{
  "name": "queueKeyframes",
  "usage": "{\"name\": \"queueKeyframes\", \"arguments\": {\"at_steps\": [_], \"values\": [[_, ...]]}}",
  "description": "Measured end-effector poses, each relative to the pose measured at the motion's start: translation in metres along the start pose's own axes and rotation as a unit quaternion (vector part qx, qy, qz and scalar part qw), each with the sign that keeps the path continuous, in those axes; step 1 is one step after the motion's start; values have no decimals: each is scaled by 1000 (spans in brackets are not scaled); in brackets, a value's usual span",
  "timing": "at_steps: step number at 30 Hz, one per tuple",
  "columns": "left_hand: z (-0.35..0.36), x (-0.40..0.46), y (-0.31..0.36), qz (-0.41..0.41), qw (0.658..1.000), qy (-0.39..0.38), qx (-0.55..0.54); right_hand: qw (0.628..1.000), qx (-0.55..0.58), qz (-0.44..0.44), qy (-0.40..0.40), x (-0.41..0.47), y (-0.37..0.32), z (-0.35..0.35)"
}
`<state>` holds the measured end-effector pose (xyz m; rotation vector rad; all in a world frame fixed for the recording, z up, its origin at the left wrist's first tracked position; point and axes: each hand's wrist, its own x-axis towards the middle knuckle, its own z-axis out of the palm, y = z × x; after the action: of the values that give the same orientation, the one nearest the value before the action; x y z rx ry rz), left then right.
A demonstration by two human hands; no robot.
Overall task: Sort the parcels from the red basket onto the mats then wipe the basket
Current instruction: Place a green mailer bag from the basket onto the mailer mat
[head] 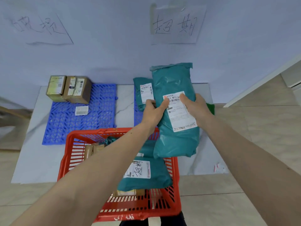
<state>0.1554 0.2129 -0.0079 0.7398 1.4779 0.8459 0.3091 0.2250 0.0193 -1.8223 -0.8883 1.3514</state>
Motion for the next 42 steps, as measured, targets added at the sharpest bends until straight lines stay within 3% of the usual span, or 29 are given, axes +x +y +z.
{"name": "queueKeyframes", "arguments": {"at_steps": [12,24,42], "values": [[71,125,-16,14,996,9,85,1000,-13,-2,-24,154,21,-29],[93,233,-91,-10,977,-31,210,999,-18,32,4,275,131,9],[105,280,-122,-61,956,-20,287,996,-61,68,8,330,176,18]]}}
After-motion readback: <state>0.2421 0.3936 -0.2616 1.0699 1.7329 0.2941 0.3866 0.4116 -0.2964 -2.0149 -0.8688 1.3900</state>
